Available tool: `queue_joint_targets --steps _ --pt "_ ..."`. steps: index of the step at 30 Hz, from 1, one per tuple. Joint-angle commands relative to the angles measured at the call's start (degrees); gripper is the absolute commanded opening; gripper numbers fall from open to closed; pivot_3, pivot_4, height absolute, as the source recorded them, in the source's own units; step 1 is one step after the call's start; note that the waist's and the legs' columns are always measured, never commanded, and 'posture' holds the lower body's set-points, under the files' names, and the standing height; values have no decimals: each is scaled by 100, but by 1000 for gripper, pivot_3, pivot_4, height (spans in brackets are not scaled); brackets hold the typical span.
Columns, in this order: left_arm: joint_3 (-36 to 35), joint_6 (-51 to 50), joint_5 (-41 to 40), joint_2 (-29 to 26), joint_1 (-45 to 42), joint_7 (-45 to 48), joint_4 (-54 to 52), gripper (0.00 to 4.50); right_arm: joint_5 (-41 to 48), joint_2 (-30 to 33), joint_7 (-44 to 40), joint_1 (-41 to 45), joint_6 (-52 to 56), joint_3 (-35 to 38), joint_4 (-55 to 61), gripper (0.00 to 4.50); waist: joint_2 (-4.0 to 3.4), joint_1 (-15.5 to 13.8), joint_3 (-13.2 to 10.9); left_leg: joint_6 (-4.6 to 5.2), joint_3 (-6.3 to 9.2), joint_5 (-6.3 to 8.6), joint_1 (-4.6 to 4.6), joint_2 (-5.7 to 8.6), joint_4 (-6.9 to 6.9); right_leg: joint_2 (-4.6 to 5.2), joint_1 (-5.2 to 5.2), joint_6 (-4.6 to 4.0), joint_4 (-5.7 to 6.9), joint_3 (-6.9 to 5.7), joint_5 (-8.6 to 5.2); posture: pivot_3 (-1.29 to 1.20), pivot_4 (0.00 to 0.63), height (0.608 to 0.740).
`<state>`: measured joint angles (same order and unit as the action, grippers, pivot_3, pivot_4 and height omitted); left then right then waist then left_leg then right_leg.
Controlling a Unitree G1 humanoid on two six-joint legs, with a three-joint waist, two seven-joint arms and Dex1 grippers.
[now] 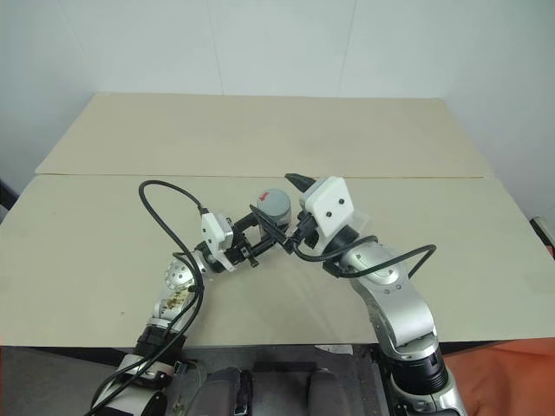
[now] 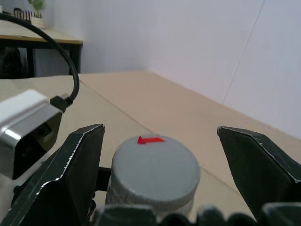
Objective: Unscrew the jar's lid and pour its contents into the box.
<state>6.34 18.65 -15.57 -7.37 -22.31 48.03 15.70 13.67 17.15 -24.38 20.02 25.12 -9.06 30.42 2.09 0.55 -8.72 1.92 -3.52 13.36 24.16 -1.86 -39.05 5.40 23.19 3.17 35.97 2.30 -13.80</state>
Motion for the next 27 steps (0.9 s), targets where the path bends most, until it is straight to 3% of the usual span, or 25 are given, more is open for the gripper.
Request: queue_joint_targets --steps 1,27 --pt "32 143 18 46 -42 -31 -169 1974 -155 -158 164 223 -238 -39 -64 4454 0 8 0 0 0 0 -1 0 0 0 0 0 2 0 0 0 150 740" --pt "-65 258 -35 -26 -119 14 28 1974 12 444 -353 -491 -427 396 294 4454 0 13 0 0 0 0 -1 -1 0 -1 0 0 1 0 0 0 150 740"
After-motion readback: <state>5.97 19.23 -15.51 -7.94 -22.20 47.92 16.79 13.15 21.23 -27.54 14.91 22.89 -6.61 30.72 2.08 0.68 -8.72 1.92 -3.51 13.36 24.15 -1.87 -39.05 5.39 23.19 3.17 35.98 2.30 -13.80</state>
